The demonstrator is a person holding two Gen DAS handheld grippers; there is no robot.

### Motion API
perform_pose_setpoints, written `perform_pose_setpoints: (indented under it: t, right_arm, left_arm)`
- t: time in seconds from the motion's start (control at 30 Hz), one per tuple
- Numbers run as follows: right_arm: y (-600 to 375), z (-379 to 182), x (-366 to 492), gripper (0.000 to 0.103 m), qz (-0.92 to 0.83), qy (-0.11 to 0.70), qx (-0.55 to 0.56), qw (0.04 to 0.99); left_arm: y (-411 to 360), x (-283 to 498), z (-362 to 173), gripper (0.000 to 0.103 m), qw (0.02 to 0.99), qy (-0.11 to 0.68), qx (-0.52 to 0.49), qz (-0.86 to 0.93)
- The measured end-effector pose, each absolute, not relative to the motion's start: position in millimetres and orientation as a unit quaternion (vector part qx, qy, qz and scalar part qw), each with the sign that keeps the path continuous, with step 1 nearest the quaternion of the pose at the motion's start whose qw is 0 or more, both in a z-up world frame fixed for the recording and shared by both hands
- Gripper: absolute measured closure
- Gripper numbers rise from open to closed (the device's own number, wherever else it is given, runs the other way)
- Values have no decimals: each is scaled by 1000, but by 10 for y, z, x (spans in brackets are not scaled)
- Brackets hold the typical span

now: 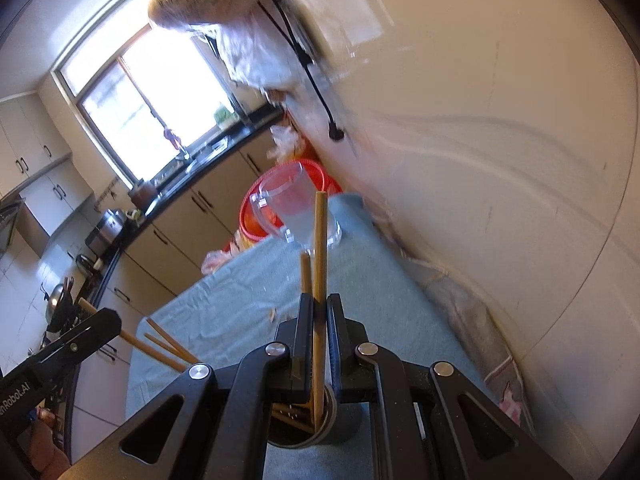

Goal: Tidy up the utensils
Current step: 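Lower the chopstick into the holder and open the right gripper, then move the open right gripper back over the remaining chopsticks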

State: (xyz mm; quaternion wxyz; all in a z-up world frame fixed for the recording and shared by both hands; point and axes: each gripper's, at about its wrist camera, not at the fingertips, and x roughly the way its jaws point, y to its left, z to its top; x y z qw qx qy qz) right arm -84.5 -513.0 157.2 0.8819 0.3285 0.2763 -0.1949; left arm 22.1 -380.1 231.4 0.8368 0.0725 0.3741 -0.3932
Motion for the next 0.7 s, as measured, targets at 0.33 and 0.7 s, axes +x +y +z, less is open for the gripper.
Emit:
perform_pose_setpoints:
  t: [0.33, 0.7]
  right_arm:
    - [-5167, 1486, -776, 85, -181, 296, 335, 876]
    - [-5081, 1896, -1224, 21, -232, 253, 288, 894]
  left_arm:
    - [-3995, 330, 2185, 96, 836, 380, 92, -384]
    - [-3639, 155, 2553, 37, 873, 322, 62, -362]
